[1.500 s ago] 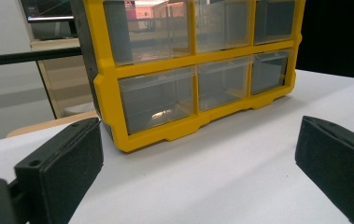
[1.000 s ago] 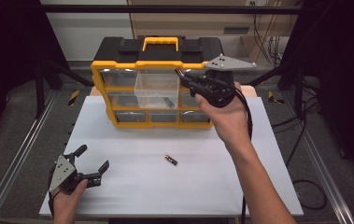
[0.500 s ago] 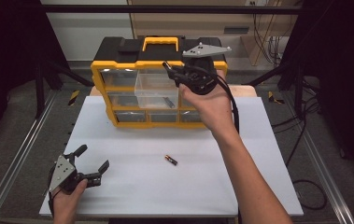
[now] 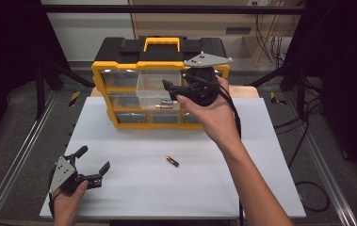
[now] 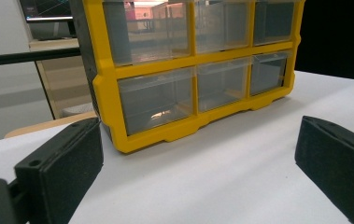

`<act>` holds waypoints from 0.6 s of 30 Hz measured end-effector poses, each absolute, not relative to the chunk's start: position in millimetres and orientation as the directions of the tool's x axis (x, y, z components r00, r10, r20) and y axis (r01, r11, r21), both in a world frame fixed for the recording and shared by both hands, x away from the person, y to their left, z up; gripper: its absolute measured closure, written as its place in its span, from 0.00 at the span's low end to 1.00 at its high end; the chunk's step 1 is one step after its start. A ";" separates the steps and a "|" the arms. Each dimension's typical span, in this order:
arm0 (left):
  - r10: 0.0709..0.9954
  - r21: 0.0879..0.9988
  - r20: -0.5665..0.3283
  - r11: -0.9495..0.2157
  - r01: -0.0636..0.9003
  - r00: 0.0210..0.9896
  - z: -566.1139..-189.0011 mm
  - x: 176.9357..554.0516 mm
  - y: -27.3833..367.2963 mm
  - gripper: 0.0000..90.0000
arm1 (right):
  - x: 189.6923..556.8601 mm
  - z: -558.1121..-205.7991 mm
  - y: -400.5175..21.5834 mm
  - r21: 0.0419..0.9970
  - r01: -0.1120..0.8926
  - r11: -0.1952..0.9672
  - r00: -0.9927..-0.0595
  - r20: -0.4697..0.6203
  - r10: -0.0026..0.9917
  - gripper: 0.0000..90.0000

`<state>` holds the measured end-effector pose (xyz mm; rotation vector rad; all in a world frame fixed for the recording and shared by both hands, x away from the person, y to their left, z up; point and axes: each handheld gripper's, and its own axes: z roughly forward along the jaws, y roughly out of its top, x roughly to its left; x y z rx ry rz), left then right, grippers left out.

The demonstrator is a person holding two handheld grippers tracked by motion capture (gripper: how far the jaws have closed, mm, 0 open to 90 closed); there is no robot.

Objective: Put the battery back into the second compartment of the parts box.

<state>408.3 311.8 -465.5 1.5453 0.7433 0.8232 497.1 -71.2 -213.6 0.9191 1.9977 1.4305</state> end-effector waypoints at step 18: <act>0.832 0.993 0.095 -0.120 0.011 0.546 -465.1 407.7 313.0 0.01 | 481.5 -243.5 -81.8 0.938 0.257 0.232 -0.619 -0.025 0.785 0.12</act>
